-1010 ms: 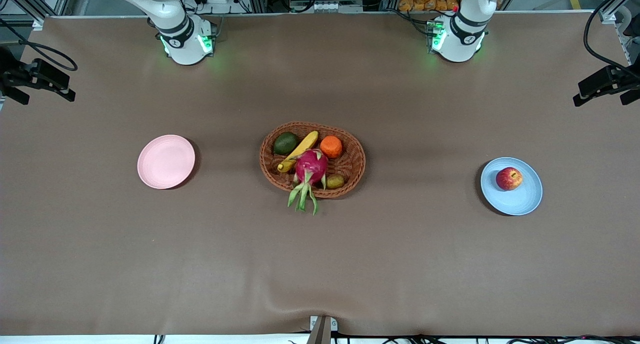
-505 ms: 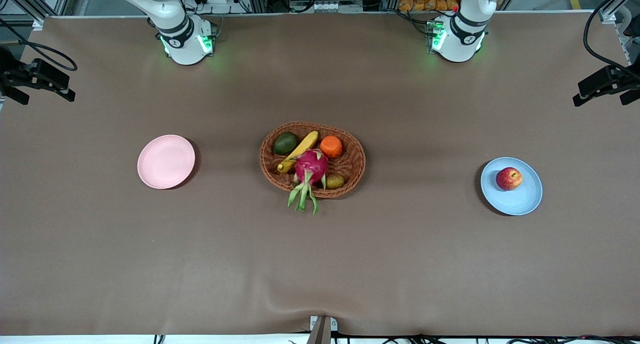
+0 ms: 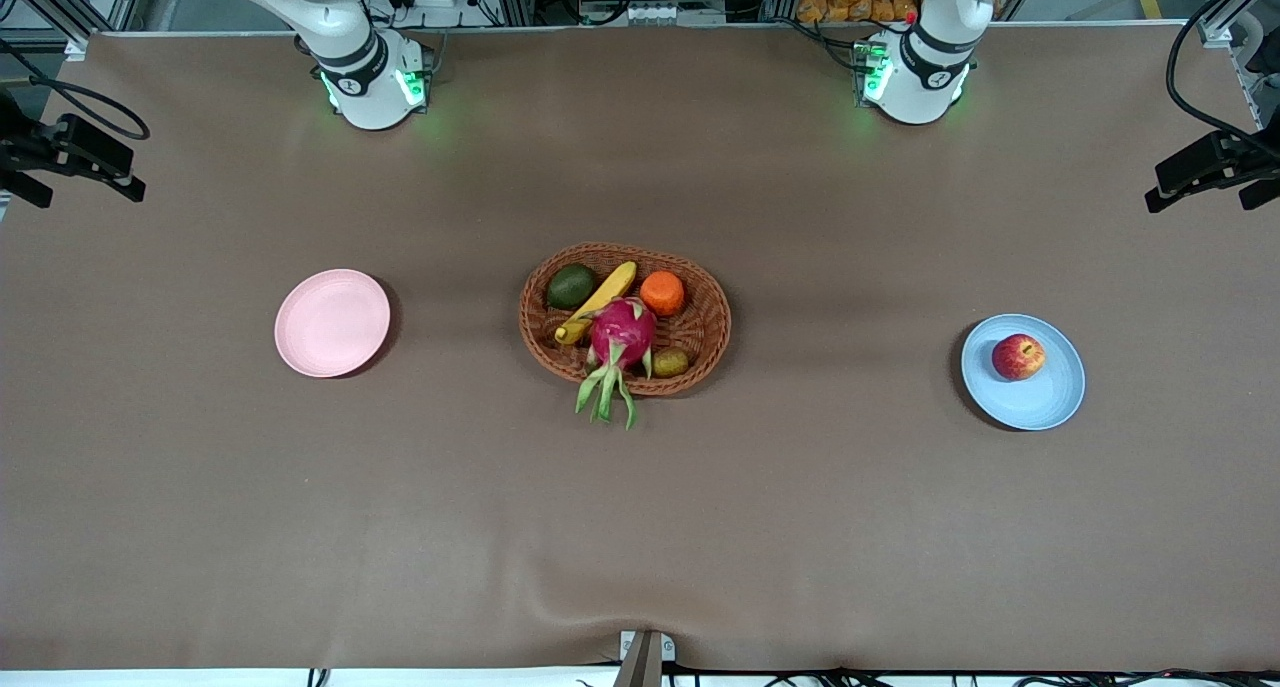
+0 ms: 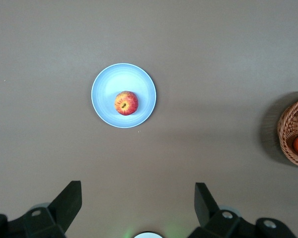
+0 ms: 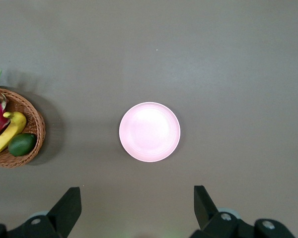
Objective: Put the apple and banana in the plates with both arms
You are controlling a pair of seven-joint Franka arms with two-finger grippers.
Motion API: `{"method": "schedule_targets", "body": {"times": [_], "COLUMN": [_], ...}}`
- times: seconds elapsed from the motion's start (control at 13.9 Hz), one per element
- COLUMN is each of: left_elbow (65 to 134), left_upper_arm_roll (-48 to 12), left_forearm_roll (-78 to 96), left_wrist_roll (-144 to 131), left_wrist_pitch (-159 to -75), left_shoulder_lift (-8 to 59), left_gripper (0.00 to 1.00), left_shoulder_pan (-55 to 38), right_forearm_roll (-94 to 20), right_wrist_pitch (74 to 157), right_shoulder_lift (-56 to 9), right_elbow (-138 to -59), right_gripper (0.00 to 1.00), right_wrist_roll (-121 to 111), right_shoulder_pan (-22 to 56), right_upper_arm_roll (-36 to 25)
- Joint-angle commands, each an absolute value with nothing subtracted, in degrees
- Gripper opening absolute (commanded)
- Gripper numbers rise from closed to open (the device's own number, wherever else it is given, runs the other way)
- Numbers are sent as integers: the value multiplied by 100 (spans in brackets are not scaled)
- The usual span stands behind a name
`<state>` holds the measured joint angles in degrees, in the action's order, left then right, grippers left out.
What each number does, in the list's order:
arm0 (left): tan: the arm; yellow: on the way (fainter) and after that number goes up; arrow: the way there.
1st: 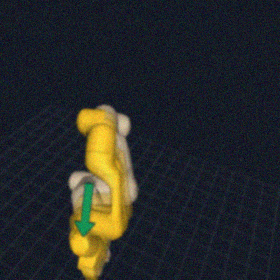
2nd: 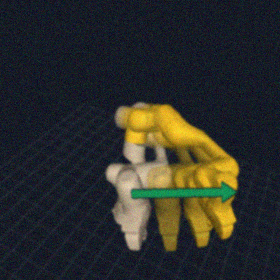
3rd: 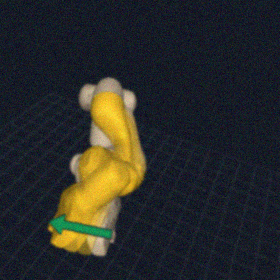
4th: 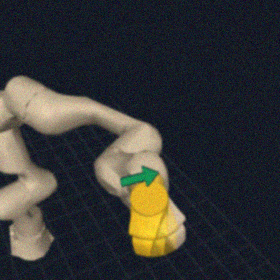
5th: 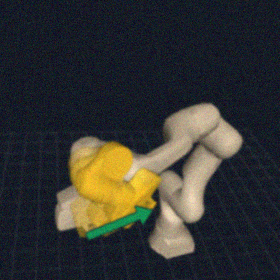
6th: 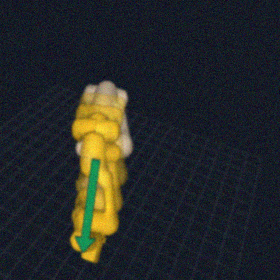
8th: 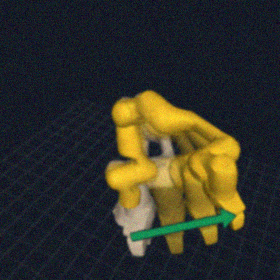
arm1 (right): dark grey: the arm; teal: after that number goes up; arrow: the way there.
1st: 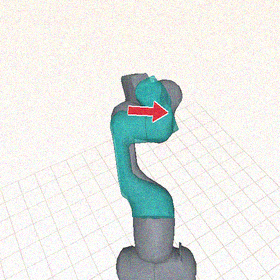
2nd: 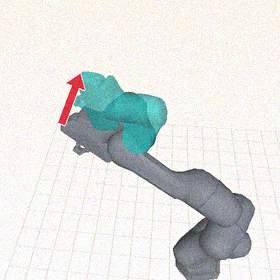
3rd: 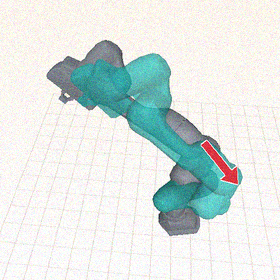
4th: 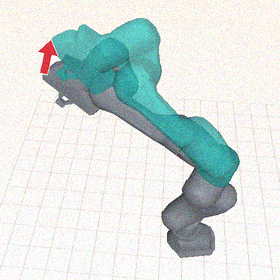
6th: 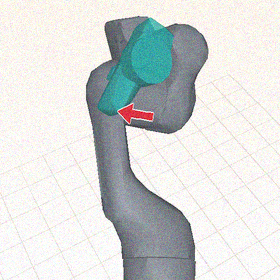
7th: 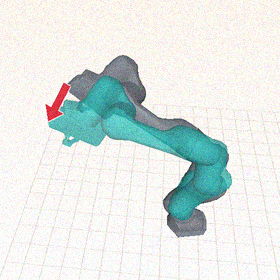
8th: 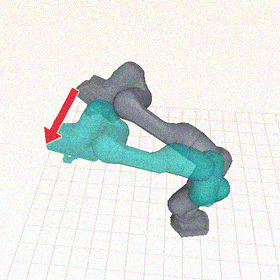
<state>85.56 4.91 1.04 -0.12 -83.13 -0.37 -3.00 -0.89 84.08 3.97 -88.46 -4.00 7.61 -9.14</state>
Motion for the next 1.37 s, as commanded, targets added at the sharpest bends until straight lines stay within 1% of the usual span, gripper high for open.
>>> {"method": "schedule_targets", "body": {"times": [0.0, 0.36, 0.58, 0.79, 0.94, 1.15, 1.3], "left_elbow": [8499, 8490, 8490, 8499, 8508, 8508, 8516], "left_upper_arm_roll": [492, 492, 492, 492, 492, 492, 492], "left_forearm_roll": [-9, 0, 0, 9, 18, 18, 17], "left_wrist_roll": [44, 18, 0, 27, 70, 70, 87], "left_wrist_pitch": [-8288, -8288, -8288, -8288, -8288, -8288, -8288], "left_shoulder_lift": [18, 26, 26, 26, 35, 35, 35], "left_gripper": [100, 100, 100, 100, 100, 100, 100], "left_shoulder_pan": [-325, -325, -343, -325, -299, -308, -308], "right_forearm_roll": [-97, -97, -88, -70, -70, -96, -141], "right_wrist_pitch": [8411, 8429, 8517, 8455, 8298, 8253, 8332], "right_shoulder_lift": [475, 404, 387, 431, 439, 387, 230], "right_elbow": [-8885, -9105, -9062, -9000, -9000, -9009, -9009], "right_gripper": [100, 100, 100, 100, 100, 100, 100], "right_wrist_roll": [-413, -413, -413, -491, -492, -475, -405], "right_shoulder_pan": [729, 817, 949, 608, 571, 694, 1114], "right_upper_arm_roll": [-914, -897, -896, -949, -932, -888, -879]}}
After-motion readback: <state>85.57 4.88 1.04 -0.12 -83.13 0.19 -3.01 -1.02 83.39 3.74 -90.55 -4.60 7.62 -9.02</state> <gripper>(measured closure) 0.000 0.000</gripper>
